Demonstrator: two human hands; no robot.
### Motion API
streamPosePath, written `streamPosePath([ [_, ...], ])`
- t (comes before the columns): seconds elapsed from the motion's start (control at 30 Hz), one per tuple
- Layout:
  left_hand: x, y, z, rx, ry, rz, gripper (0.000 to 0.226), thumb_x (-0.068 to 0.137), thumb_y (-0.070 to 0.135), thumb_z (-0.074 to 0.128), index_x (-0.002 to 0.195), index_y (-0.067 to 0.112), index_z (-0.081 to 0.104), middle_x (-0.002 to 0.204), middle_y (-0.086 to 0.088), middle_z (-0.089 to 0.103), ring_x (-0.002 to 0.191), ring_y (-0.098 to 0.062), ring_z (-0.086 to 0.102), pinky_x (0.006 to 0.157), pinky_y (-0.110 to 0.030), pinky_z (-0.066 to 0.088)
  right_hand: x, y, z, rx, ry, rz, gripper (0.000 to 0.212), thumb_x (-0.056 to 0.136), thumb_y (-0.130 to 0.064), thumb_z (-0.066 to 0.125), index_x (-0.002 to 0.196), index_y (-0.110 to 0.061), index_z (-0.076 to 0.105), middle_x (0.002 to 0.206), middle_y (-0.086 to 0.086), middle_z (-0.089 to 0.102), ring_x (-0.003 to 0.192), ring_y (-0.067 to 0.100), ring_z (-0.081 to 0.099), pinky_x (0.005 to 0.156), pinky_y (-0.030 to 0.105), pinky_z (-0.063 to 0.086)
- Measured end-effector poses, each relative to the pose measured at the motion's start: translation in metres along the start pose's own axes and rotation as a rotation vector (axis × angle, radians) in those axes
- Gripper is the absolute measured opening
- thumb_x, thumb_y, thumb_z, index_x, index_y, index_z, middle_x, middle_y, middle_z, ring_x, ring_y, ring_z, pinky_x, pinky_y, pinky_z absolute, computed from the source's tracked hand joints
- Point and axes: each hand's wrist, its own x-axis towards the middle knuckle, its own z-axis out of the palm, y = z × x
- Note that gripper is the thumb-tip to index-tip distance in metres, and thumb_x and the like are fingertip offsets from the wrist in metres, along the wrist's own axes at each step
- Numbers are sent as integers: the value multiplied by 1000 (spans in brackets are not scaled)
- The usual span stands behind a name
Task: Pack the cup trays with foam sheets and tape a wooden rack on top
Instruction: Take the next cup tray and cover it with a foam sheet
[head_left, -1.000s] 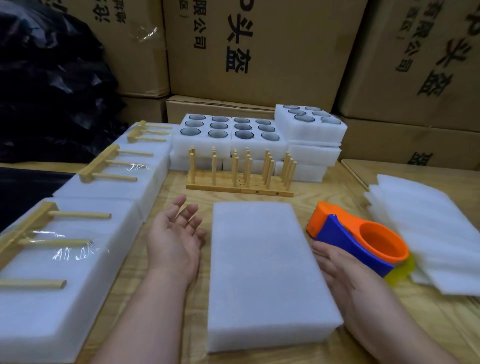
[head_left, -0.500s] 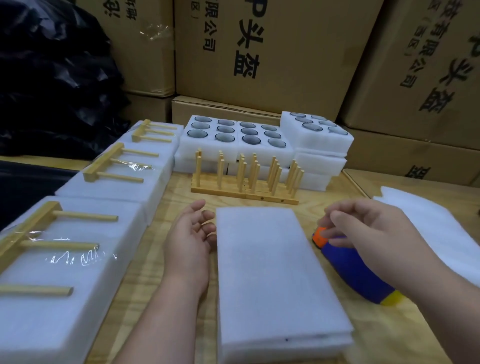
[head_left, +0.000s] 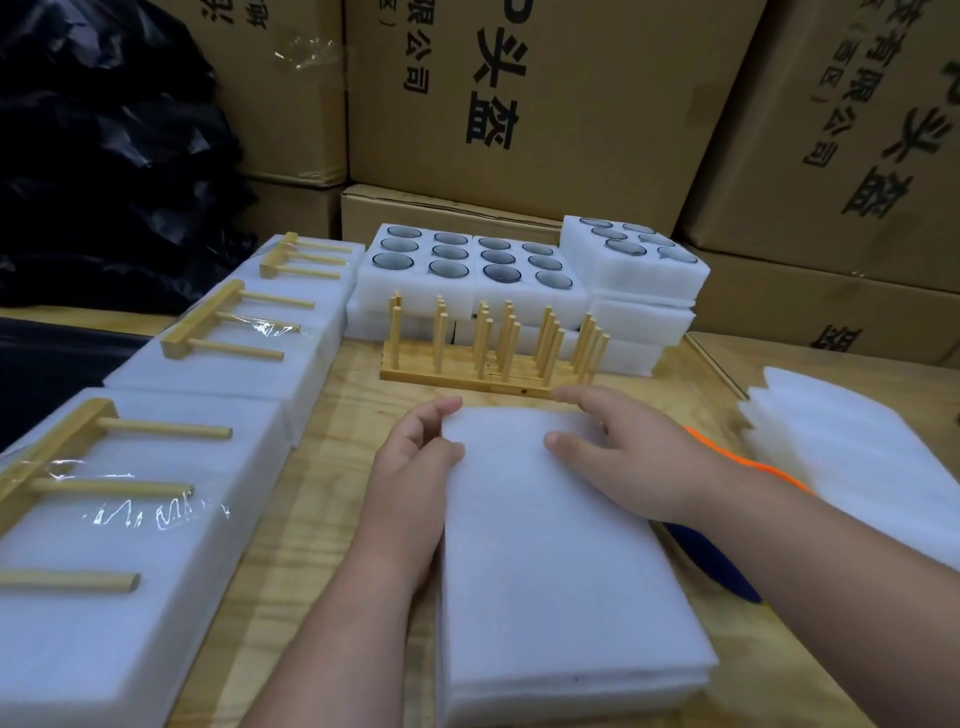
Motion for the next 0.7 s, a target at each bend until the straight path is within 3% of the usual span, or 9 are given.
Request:
streamPosePath([
  [0.23,-2,3,1,6,-15,12,45,67,12,54,98,35,76,98,9,75,87,-16,70,71,-37,57,0,5,8,-37,11,-39,47,97,-52,57,140,-34,53,137,-20,49,118,-2,46,98,18,35],
  [0.37,-4,3,3,13,-10,16,45,66,13,54,98,36,76,99,9,75,87,-14,70,68,-33,56,12,6,-5,-91,109,-76,42,96,-50,58,135,-34,58,124,-23,50,108,-3,43,90,17,33],
  [0.47,-6,2,4,39,0,20,45,67,16,54,101,37,76,106,7,74,93,-17,69,74,-37,55,29,6,-17,-88,153,-67,34,98,-43,60,130,-33,63,122,-21,53,113,3,50,93,20,35],
  [0.7,-8,2,7,34,11,25,45,67,16,53,102,34,76,104,6,75,90,-18,69,73,-39,55,65,16,-28,-176,214,-45,27,96,-31,62,121,-24,69,105,-15,55,111,15,58,83,26,38],
])
